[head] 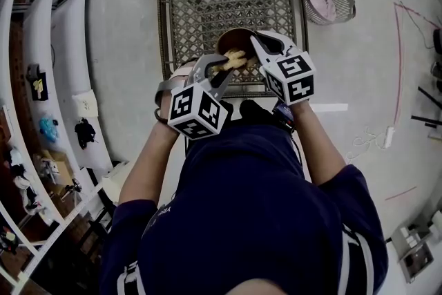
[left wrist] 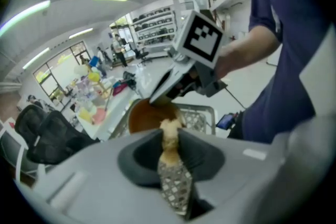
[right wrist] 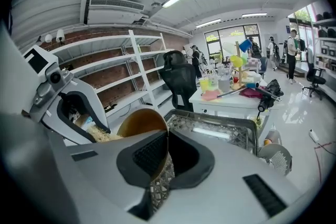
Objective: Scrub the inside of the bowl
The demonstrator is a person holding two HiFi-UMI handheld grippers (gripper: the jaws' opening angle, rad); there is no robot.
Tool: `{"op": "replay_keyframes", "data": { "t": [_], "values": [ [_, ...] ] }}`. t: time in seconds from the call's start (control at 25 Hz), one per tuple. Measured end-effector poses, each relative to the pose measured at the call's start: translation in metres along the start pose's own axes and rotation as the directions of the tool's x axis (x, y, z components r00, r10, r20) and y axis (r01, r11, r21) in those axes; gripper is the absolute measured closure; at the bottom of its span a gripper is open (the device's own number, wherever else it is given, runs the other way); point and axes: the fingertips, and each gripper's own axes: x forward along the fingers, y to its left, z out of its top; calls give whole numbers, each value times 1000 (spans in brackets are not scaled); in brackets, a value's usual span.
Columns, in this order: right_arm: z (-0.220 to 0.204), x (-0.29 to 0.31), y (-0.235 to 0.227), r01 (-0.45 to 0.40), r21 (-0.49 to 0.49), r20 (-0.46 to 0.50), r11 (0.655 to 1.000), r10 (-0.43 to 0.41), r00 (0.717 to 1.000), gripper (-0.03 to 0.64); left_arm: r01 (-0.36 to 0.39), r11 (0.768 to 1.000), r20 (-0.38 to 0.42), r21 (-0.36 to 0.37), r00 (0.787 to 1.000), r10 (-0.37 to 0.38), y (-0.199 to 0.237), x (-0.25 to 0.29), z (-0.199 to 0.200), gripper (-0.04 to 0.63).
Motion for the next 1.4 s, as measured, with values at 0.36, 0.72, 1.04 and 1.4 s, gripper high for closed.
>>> {"op": "replay_keyframes", "data": {
  "t": [0.36,0.72,1.04,1.4],
  "values": [
    [11,6,3,-29,90,49,996,25,998,601,152,943,240,-296,967,-80,10,-8,15,518],
    [8,4,-5,30,38,25,999,-31,999,601,58,979,165,-194,986,-26,32,-27,-12,518],
    [5,-3,-20,112,57,30,992,-114,993,601,-14,988,259,-156,964,54,57,-51,-9,518],
    [10,-9,-4,159,89,37,983,-163,986,601,-53,976,413,-212,900,138,81,-81,-8,518]
  ]
}}
